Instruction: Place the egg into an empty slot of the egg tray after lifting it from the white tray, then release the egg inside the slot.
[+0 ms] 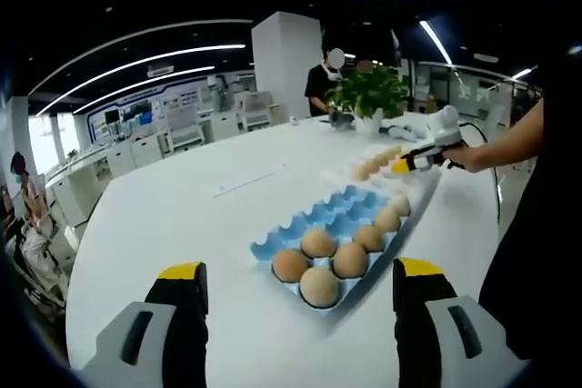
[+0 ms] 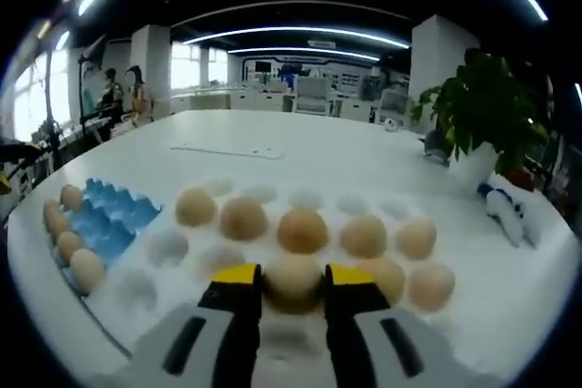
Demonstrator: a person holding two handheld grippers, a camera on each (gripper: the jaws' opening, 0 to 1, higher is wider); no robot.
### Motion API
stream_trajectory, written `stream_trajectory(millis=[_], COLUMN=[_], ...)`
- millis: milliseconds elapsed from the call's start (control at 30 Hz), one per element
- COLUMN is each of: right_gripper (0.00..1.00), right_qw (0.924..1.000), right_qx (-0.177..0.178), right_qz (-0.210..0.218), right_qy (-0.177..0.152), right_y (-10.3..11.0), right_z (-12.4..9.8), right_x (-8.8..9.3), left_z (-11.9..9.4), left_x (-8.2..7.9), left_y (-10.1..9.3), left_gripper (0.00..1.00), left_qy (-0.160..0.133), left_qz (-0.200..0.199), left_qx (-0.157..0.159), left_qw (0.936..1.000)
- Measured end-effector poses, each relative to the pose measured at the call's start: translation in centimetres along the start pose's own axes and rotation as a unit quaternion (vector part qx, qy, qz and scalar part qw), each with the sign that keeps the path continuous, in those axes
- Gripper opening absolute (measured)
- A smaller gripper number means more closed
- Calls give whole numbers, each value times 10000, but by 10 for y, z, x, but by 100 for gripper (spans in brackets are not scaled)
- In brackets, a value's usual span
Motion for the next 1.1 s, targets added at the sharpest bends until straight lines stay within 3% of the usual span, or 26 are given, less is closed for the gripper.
stream_trajectory(millis=[133,167,300,400,500,567,1100], right_gripper=[28,28,26,25,25,25,25], right_qw=[9998,9993,9993,9995,9995,9993,9971], right_qx=[-214,-311,-342,-307,-234,-191,-392], right_qz=[-7,-205,-173,93,-116,47,182], right_qy=[21,44,16,-32,-190,-307,-630], right_y=[-3,-1,-2,-4,-1,-2,17], right_z=[2,2,2,0,-7,-13,-29], right_x=[1,2,2,1,-5,-11,-36], left_z=[0,0,0,0,-1,-1,0], left_x=[0,0,-1,-2,-2,-2,0], left_y=[-1,0,0,1,2,2,0], left_gripper=[85,85,85,85,85,85,85], left_qy=[-2,-4,-23,-23,-40,-37,-7], left_qz=[7,19,13,16,4,-1,3], left_qx=[7,4,-2,-20,-53,-72,-30], left_qw=[10000,10000,10000,10000,10000,10000,10000])
Point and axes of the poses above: the point that each gripper's makers call its tool centre point, and the gripper's own axes: z roughly forward along the fingers, y roughly to its left, x roughly out of its underside, the point moved 1 cm from there along -z, roughly backward along the fingers
